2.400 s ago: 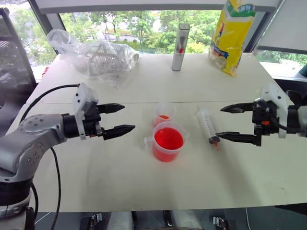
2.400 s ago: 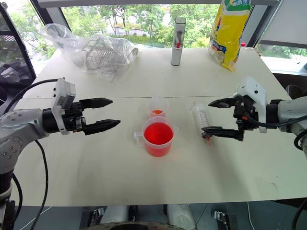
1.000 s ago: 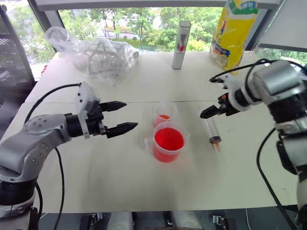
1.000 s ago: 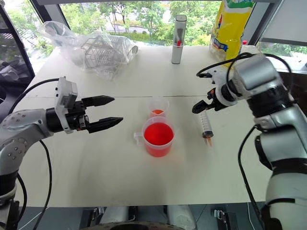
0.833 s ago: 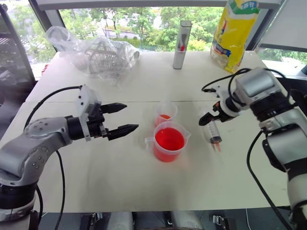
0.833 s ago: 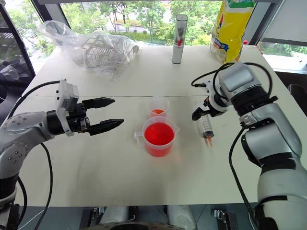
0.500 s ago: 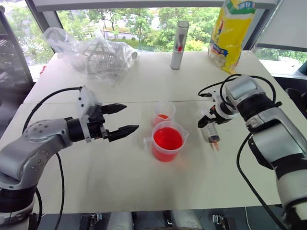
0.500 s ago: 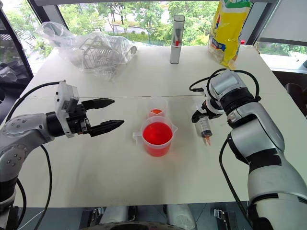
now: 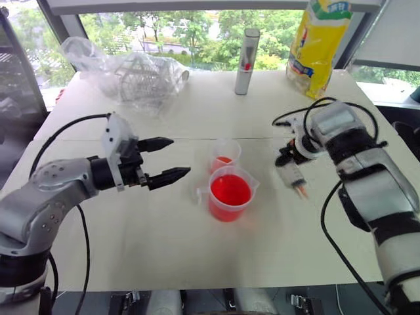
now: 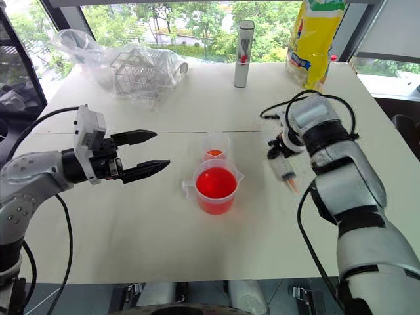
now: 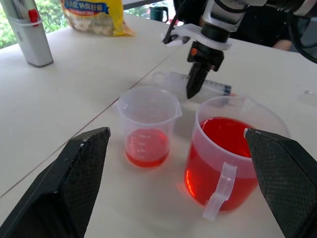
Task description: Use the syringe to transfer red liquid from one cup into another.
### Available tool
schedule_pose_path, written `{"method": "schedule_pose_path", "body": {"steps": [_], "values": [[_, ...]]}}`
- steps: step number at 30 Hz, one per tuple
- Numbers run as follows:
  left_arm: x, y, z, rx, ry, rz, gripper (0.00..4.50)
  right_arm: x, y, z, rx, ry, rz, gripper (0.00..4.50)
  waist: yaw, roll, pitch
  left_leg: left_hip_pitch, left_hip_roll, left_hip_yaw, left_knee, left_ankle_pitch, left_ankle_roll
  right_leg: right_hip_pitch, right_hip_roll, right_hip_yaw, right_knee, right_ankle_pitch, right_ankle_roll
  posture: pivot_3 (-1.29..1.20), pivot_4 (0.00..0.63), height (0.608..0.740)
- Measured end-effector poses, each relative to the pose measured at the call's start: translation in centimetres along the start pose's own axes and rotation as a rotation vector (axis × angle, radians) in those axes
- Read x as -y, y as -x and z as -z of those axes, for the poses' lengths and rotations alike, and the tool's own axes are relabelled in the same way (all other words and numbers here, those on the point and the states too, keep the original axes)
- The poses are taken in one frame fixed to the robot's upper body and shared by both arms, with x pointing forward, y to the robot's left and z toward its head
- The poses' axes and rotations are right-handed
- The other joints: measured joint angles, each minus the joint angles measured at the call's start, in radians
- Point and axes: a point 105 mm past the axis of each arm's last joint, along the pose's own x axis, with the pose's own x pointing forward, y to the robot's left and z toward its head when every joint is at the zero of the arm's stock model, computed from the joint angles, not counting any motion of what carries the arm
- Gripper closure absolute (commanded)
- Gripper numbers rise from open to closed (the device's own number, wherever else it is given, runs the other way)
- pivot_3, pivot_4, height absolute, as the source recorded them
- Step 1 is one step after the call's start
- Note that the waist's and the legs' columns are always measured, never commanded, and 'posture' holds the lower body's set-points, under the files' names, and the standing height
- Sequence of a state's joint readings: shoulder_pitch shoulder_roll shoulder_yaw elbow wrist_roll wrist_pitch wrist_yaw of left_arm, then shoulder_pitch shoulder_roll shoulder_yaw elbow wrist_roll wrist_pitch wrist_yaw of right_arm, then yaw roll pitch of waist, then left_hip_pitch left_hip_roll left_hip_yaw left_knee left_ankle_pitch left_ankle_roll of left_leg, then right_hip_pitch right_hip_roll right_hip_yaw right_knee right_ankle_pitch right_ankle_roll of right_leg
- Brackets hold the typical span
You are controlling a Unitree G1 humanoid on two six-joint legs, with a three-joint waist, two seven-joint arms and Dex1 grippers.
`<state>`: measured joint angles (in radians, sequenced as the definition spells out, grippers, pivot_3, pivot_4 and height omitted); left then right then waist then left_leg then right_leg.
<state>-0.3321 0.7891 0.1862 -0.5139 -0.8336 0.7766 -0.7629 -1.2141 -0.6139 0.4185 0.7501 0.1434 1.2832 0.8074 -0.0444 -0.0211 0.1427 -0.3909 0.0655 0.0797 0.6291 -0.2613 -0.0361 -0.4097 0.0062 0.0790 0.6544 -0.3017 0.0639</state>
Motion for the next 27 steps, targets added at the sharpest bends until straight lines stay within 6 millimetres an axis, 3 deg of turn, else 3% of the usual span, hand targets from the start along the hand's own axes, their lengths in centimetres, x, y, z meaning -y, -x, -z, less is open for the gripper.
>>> {"method": "schedule_pose_path", "body": {"steps": [1, 3, 5, 8, 11, 16, 20, 27], "values": [[-0.2, -0.1, -0.3, 0.009, -0.005, 0.001, 0.00, -0.3, 1.3, -1.9, 0.165, 0.069, -0.033, 3.12, 0.003, 0.001, 0.001, -0.001, 0.000, 0.000, 0.000, 0.000, 0.000, 0.000, 0.000, -0.001, 0.000, 0.000, 0.000, 0.00, 0.150, 0.740], [-0.6, -0.4, -0.9, 0.026, -0.013, 0.005, 0.00, -1.6, 5.8, -5.3, 0.484, 0.253, -0.066, 3.12, 0.008, 0.003, 0.001, -0.001, -0.001, -0.001, -0.001, 0.000, 0.000, 0.000, 0.000, -0.002, -0.001, 0.000, 0.001, 0.00, 0.150, 0.740], [-0.8, -0.6, -1.4, 0.043, -0.025, 0.019, 0.00, -3.9, 11.1, -6.6, 0.736, 0.422, -0.121, 3.12, 0.010, 0.002, 0.000, 0.000, 0.000, -0.003, -0.003, 0.000, 0.000, 0.003, 0.001, -0.005, -0.004, 0.000, 0.001, 0.00, 0.150, 0.740], [-1.0, -1.7, -2.5, 0.075, -0.039, 0.068, 0.00, -8.7, 16.1, -5.8, 0.999, 0.534, -0.347, 3.12, 0.005, 0.000, -0.001, 0.001, 0.001, -0.003, -0.002, 0.000, 0.000, 0.005, 0.000, -0.005, -0.003, 0.000, 0.000, 0.00, 0.150, 0.740], [-0.9, -2.6, -3.4, 0.095, -0.059, 0.126, 0.00, -11.3, 18.0, -3.6, 1.089, 0.592, -0.521, 3.12, 0.001, 0.000, -0.001, 0.003, 0.001, -0.003, 0.000, 0.000, 0.000, 0.006, 0.000, -0.004, -0.001, 0.000, 0.000, 0.00, 0.150, 0.740], [-1.3, -3.5, -5.0, 0.122, -0.092, 0.203, 0.00, -13.8, 18.2, -0.2, 1.124, 0.555, -0.774, 3.12, -0.001, 0.000, -0.001, 0.006, 0.001, -0.003, 0.001, 0.000, 0.000, 0.009, 0.000, -0.004, -0.001, 0.000, 0.001, 0.00, 0.150, 0.740], [-1.1, -3.7, -5.7, 0.125, -0.110, 0.252, 0.00, -14.8, 15.0, 1.1, 1.122, 0.481, -0.805, 3.12, 0.000, 0.000, -0.001, 0.005, 0.000, -0.003, 0.001, 0.000, 0.000, 0.008, 0.001, -0.003, -0.001, 0.000, 0.001, 0.00, 0.150, 0.740], [-0.5, -4.0, -6.3, 0.124, -0.108, 0.310, 0.00, -16.2, 10.9, 2.4, 1.108, 0.504, -0.786, 3.12, 0.001, -0.001, -0.002, 0.003, 0.000, -0.003, 0.002, 0.000, 0.000, 0.006, 0.001, -0.003, 0.000, 0.000, 0.001, 0.00, 0.150, 0.740]]}}
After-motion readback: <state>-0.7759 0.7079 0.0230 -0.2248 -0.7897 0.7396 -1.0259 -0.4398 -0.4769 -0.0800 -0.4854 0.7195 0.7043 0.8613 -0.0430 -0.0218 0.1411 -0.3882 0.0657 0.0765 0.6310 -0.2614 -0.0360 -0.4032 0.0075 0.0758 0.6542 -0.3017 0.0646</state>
